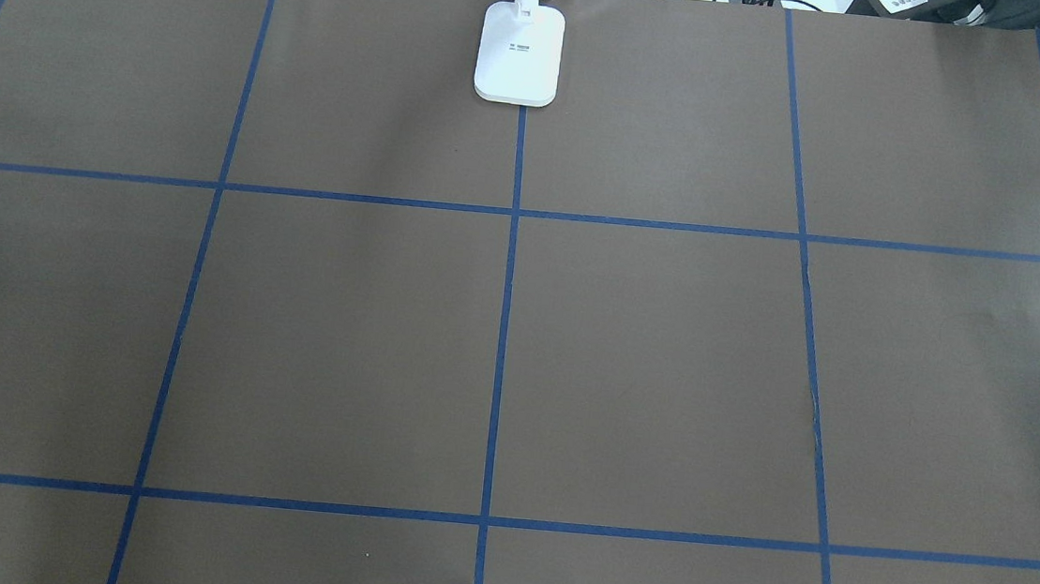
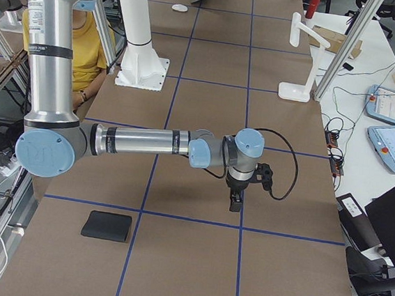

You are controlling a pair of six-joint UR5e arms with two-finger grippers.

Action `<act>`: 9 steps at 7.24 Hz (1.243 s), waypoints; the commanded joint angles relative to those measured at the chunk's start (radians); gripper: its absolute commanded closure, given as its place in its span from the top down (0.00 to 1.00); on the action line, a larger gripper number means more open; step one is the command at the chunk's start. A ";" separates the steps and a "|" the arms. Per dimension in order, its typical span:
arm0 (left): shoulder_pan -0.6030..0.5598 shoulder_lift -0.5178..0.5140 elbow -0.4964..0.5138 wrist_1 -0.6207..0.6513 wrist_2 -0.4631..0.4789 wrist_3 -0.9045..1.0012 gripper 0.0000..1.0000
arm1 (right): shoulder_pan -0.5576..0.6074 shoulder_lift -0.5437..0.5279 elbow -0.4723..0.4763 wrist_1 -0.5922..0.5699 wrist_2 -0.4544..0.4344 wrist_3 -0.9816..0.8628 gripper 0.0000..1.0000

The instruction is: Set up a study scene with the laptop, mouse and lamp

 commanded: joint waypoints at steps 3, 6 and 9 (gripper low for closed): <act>0.119 -0.183 -0.002 -0.001 -0.100 -0.057 0.00 | 0.000 0.001 0.000 0.000 0.002 0.000 1.00; 0.289 -0.373 0.000 -0.001 -0.098 -0.294 0.00 | 0.000 -0.001 -0.001 0.000 0.002 0.000 1.00; 0.475 -0.536 0.001 -0.083 -0.095 -0.639 0.00 | -0.005 -0.001 -0.003 0.000 0.002 0.000 1.00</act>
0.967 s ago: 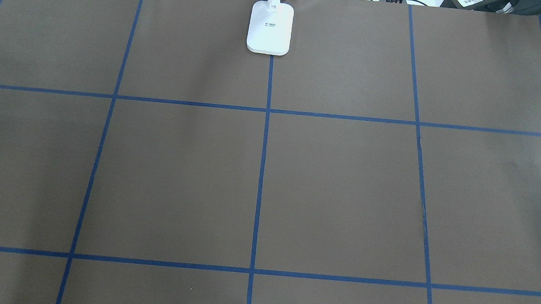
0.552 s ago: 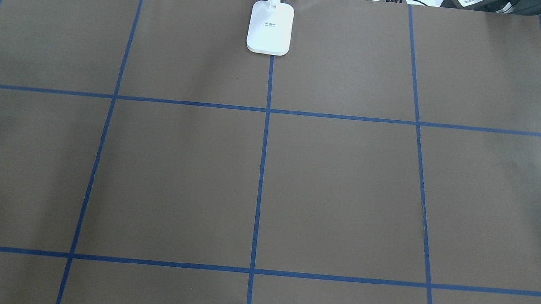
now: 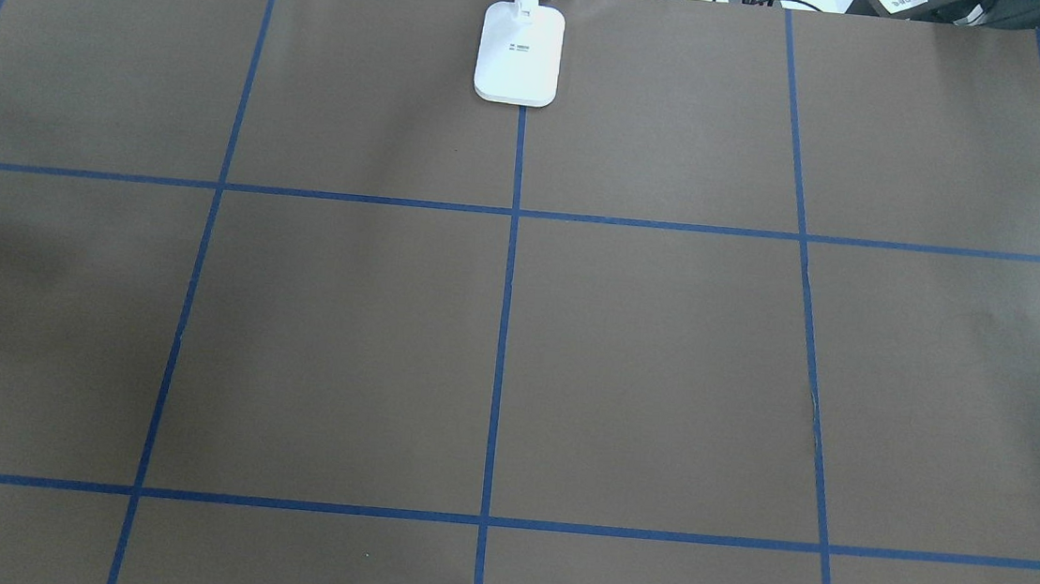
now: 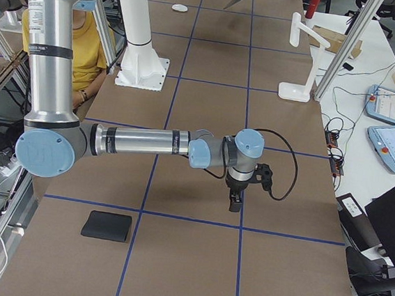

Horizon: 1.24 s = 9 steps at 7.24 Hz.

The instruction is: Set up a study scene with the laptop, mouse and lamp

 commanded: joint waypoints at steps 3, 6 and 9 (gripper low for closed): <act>0.288 -0.265 0.006 -0.066 0.039 -0.530 0.00 | -0.005 0.000 -0.001 0.000 0.000 0.000 1.00; 0.530 -0.406 0.004 -0.144 0.243 -0.917 0.00 | -0.005 0.000 -0.001 0.000 0.000 0.000 1.00; 0.700 -0.458 0.006 -0.235 0.401 -1.193 0.00 | -0.007 0.000 -0.002 0.000 0.000 0.000 1.00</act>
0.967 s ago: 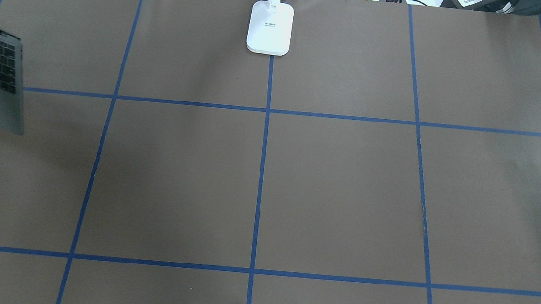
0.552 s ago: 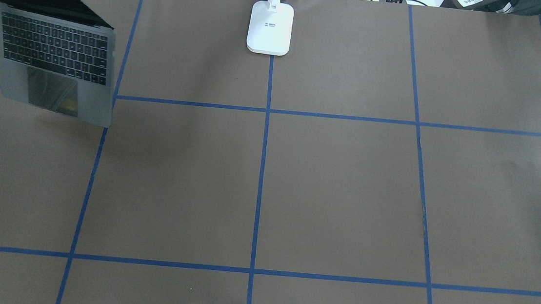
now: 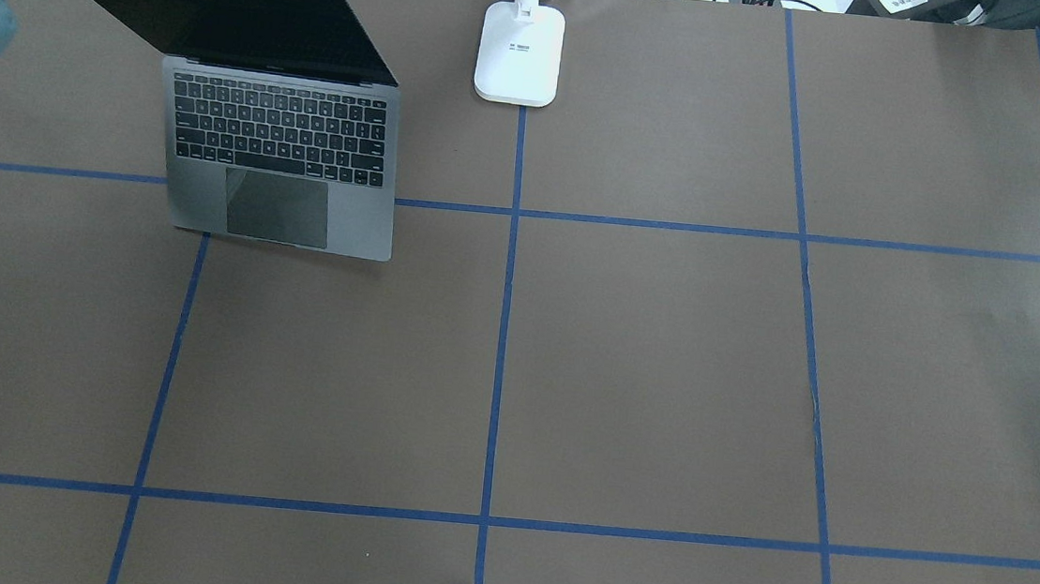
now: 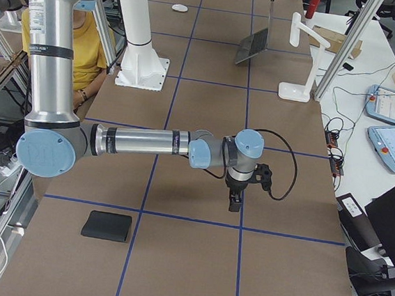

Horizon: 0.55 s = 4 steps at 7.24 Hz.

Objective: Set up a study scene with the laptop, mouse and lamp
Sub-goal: 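Lower the laptop with the left gripper onto the table beside the lamp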

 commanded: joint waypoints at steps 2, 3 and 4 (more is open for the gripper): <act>0.148 -0.069 -0.001 -0.015 0.134 -0.231 0.00 | -0.001 0.000 -0.002 0.000 0.000 0.000 1.00; 0.216 -0.089 -0.001 -0.015 0.214 -0.297 0.00 | -0.001 0.002 -0.003 0.000 0.000 0.000 1.00; 0.241 -0.092 0.002 -0.017 0.237 -0.308 0.00 | -0.001 0.002 -0.003 0.000 -0.002 0.000 1.00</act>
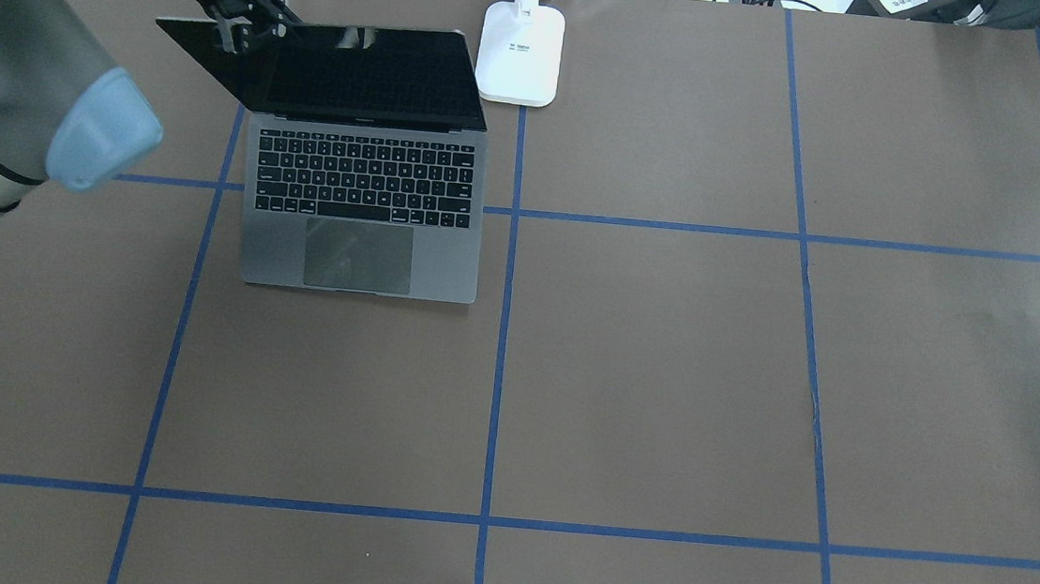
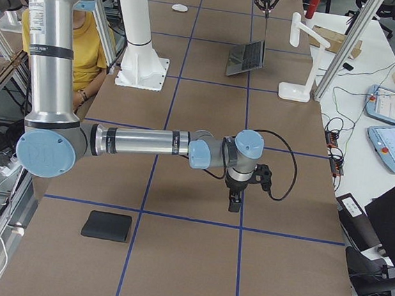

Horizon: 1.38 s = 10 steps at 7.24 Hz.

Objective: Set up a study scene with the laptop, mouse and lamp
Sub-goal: 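Lower the laptop with the left gripper onto the table beside the lamp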

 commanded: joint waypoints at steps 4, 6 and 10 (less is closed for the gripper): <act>0.080 -0.077 0.089 -0.006 0.127 -0.089 0.00 | 0.000 0.002 0.001 0.000 0.000 0.000 1.00; 0.089 -0.089 0.177 -0.113 0.165 -0.117 0.00 | 0.000 0.002 -0.001 0.000 -0.001 0.000 1.00; 0.155 -0.080 0.202 -0.159 0.224 -0.114 0.00 | -0.003 0.002 -0.001 0.000 -0.001 0.000 1.00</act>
